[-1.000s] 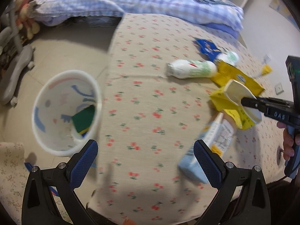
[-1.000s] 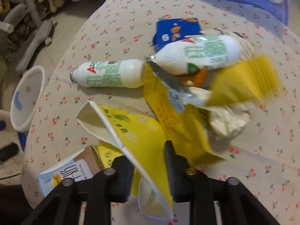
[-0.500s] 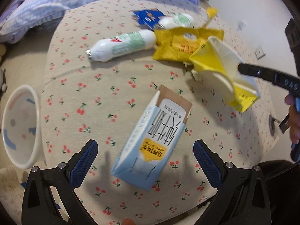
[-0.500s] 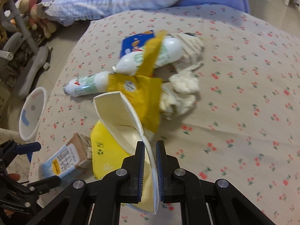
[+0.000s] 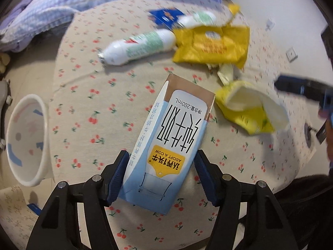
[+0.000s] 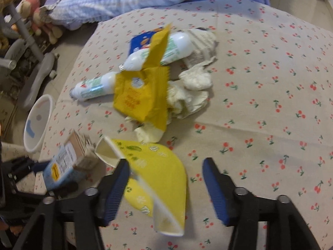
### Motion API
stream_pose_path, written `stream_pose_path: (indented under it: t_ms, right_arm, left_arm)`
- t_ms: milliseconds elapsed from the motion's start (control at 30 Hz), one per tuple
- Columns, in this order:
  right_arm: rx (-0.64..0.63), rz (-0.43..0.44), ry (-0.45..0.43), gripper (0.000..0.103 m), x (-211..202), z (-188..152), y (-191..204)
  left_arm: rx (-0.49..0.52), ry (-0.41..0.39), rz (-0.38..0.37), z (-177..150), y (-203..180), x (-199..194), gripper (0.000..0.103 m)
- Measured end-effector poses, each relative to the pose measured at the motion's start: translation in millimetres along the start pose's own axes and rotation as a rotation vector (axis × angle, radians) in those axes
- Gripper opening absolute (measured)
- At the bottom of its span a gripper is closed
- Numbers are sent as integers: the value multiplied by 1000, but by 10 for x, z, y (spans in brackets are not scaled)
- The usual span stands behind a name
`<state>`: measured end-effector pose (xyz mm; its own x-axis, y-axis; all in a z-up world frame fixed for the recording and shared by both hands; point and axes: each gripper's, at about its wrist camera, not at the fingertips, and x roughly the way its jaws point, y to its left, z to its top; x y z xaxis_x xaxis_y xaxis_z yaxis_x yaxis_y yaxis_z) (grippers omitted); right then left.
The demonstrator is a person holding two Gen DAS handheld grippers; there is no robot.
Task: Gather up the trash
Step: 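Grasp the yellow paper bowl with the right tool while the left tool grasps the milk carton, then drop the milk carton and yellow bowl into the wastebasket with both tools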
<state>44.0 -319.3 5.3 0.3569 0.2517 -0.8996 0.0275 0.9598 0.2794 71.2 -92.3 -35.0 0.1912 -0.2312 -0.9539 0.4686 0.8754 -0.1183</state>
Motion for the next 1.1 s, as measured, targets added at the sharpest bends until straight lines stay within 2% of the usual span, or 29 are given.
stream_pose_path:
  t_ms: [300,467,700,733,800,867,1000,1100]
  right_arm:
    - [-130,-2,90,75,284,-167,373]
    - [-134,28,114,76,371,-224,473]
    - [-120,78,191,75,555,-364,567]
    - [-125,75,197,73,573,-383,586]
    - [-142,72,210,55,606,-421,625]
    - [-164,72,195,45,574,-423,685]
    - [-173,60,150,39,472,-365,740]
    - [-162,55,111,38,401,-279,761]
  left_arm:
    - [-113,-31,28,-55,282,-108,67]
    - [-140,-33,26,-170,393,-170,67]
    - [-180,-30,17,-264,549,-177,67]
    - [-185,-32,16,-277,574,-182,67]
    - [-197,-38,18,-303,622,-203,67]
    - [-209,-48,20,-330,685,-232,67]
    - [-263,-83,24,-378,883,-324,67]
    - [-310,-111,30,-406,1065,-404,67]
